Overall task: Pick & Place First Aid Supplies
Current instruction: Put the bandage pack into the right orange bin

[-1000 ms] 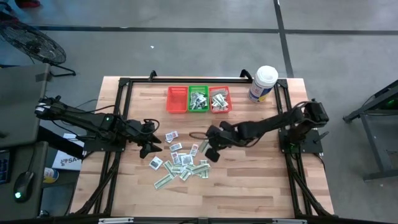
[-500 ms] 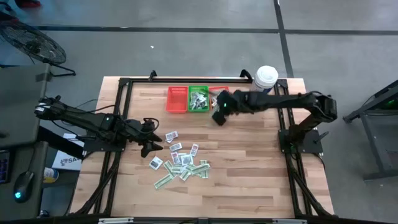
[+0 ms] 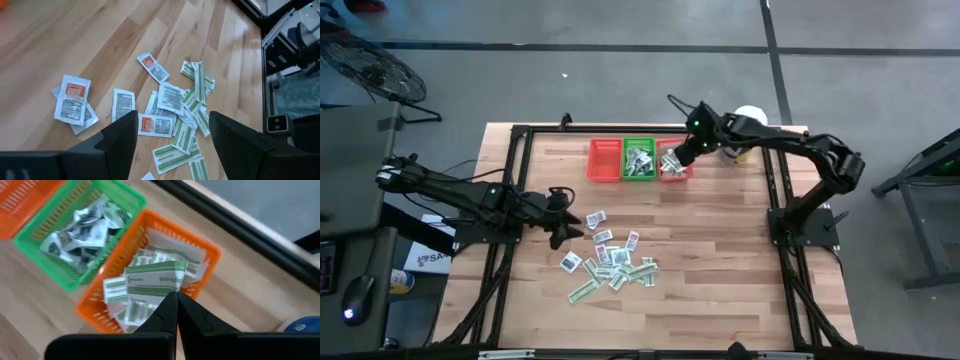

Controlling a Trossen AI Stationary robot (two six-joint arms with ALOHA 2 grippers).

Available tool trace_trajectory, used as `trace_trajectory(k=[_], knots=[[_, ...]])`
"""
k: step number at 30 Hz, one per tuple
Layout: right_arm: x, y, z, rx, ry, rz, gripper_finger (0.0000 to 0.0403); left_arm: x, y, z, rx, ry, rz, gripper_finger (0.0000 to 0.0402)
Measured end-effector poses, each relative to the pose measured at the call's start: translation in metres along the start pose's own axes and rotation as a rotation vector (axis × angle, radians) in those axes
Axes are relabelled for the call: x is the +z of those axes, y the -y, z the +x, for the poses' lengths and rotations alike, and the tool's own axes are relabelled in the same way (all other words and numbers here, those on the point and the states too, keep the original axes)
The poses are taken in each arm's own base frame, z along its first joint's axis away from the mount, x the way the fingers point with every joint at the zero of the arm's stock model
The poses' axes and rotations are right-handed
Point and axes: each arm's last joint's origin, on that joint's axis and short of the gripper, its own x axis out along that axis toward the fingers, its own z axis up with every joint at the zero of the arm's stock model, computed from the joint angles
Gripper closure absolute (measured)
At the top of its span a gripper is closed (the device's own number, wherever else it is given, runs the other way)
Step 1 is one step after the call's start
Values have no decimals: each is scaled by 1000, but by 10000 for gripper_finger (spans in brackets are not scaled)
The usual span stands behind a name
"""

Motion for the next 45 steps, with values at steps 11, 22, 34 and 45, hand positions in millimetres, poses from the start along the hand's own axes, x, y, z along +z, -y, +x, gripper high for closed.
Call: trace_trajectory(k=[11, 22, 34, 45], knots=[[-29, 21, 32, 122, -43, 56, 403, 0, -1, 0, 16, 14, -35, 161], [-30, 20, 36, 178, -6, 18, 402, 1, -1, 0, 28, 25, -44, 161], [-29, 20, 36, 177, 4, 10, 327, 1, -1, 0, 28, 25, -51, 161], [-20, -10, 19, 325, 32, -83, 263, 1, -1, 0, 22, 20, -52, 161]])
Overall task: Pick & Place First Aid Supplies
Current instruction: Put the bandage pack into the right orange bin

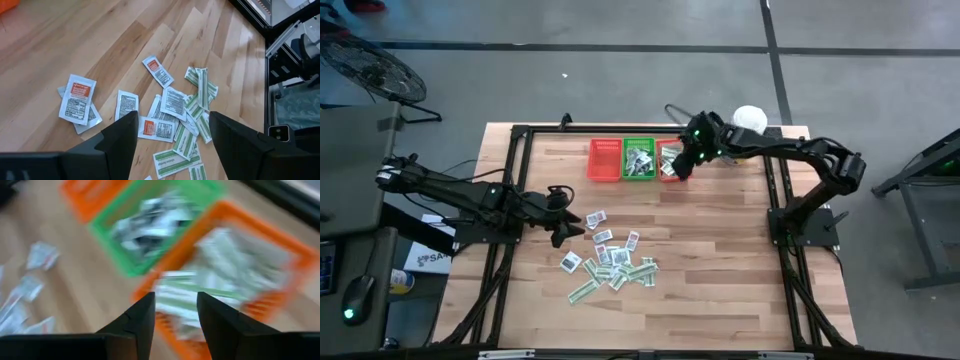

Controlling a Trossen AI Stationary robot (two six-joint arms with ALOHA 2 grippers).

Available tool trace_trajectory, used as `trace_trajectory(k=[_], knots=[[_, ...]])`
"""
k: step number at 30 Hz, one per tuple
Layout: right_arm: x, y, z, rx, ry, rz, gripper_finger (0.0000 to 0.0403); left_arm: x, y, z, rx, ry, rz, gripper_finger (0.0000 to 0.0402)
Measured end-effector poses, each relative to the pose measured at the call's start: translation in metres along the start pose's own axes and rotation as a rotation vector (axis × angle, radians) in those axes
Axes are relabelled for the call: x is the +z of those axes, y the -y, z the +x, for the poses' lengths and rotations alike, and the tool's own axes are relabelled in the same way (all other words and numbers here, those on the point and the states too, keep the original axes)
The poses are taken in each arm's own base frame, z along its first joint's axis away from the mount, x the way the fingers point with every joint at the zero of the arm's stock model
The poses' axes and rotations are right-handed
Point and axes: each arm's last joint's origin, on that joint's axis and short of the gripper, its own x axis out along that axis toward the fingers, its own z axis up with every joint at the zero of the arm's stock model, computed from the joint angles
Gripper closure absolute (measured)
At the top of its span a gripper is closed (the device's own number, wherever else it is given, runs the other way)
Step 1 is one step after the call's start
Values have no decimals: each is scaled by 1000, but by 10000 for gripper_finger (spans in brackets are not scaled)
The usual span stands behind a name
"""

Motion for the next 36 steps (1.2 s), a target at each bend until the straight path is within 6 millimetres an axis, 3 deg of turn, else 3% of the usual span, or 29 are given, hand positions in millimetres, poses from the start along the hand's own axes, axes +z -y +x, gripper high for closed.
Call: trace_trajectory(k=[8, 17, 21, 28, 36], knots=[[-21, -64, 7, 142, -57, -230, 263, 0, 0, 0, -4, -6, 0, 161], [-63, -129, 10, 317, -148, -480, 263, -1, 0, 0, -13, -16, 8, 161], [-83, -153, 20, 372, -170, -567, 263, -1, 1, 0, -25, -33, 25, 161], [-112, -177, 51, 478, -235, -557, 263, -2, 1, 0, -35, -49, 28, 161], [-133, -193, 71, 543, -235, -570, 263, -2, 1, 0, -49, -62, 27, 161]])
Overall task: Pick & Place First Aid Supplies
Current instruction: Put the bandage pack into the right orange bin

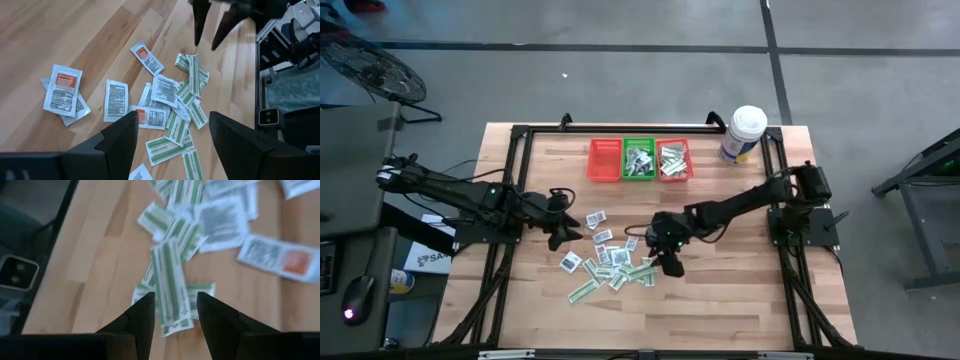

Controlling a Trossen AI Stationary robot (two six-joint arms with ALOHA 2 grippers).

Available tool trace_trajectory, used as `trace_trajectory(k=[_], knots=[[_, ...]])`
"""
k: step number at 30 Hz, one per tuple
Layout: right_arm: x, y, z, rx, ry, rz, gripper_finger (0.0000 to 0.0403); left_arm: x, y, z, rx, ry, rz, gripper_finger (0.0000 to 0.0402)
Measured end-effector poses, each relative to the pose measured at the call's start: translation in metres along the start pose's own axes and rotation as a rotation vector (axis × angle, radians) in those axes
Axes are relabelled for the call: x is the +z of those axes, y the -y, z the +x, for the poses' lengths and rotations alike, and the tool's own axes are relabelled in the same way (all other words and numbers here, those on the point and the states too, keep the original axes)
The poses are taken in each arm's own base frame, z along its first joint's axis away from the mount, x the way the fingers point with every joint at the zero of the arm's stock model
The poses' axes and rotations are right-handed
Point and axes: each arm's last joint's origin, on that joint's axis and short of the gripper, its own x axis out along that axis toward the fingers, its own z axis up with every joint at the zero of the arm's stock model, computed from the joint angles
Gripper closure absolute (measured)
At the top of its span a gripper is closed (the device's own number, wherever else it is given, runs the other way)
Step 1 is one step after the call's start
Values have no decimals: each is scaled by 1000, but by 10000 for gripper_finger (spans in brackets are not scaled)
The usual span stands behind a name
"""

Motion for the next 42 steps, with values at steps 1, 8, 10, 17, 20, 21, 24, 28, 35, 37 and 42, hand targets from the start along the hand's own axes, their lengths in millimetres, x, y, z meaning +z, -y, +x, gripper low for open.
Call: trace_trajectory(k=[1, 8, 10, 17, 20, 21, 24, 28, 35, 37, 42], knots=[[-3, -1, 4, 2, -14, -1, 262, 0, 0, 0, -1, -2, 0, 161], [-10, -2, 19, -24, -26, 11, 262, 0, 0, 0, -13, -14, 0, 161], [-10, -1, 19, -39, -20, 13, 262, 0, 0, 0, -13, -14, 0, 161], [-16, -6, 26, -78, -48, 22, 262, 0, 0, 0, -13, -14, -3, 161], [-21, -8, 31, -101, -63, 43, 262, 0, 0, 0, -14, -14, -3, 161], [-22, -8, 32, -121, -61, 54, 262, 0, 0, 0, -15, -15, -3, 161], [-22, -10, 33, -145, -50, 64, 262, -1, 0, 0, -15, -17, -3, 161], [-22, -14, 34, -144, -49, 59, 263, 0, 0, 0, -16, -17, -3, 161], [-25, -25, 37, -152, -47, 57, 263, -1, 0, 0, -17, -18, 0, 161], [-27, -27, 38, -175, -46, 55, 263, -1, 0, 0, -17, -18, 0, 161], [-27, -28, 38, -215, -28, 84, 287, -1, 0, 0, -18, -19, 0, 161]])
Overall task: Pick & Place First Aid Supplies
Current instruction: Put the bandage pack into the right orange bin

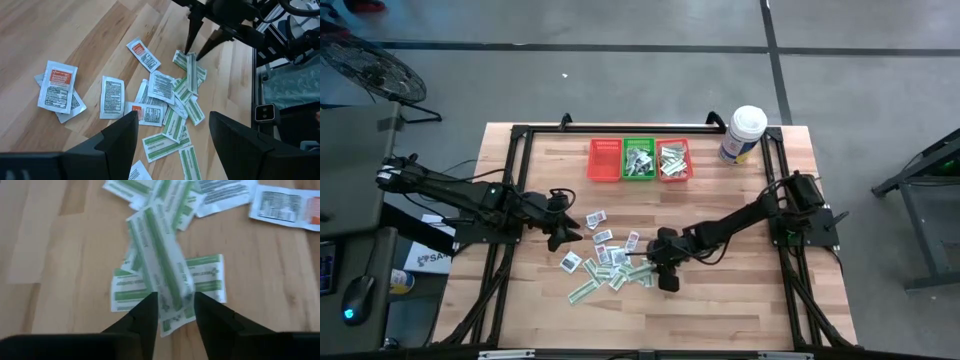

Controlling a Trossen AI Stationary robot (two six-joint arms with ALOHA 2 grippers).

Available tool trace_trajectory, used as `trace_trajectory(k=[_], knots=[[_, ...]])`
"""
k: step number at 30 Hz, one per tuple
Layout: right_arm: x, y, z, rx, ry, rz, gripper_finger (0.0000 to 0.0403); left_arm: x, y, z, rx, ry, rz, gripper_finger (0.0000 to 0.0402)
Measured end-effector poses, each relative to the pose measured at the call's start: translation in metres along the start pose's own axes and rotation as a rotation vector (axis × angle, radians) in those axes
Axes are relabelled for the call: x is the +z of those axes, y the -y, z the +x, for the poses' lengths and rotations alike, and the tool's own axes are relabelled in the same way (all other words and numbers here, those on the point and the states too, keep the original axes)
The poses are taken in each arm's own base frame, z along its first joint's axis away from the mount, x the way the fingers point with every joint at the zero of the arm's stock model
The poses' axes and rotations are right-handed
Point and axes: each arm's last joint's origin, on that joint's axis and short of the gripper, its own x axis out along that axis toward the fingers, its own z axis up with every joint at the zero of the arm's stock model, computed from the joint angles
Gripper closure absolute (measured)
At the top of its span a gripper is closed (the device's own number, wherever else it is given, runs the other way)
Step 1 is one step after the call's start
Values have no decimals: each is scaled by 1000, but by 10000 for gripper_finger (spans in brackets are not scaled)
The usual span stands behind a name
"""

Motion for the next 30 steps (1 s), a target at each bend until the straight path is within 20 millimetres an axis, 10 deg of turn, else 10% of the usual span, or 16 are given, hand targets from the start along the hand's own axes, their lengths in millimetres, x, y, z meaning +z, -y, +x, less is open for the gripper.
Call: trace_trajectory(k=[8, 30], knots=[[0, 0, 0, -8, 1, 17, 393, -1, 1, 0, -18, -19, 11, 161], [16, -3, -39, -114, 101, 167, 403, -1, 1, 0, -33, -32, 19, 161]])
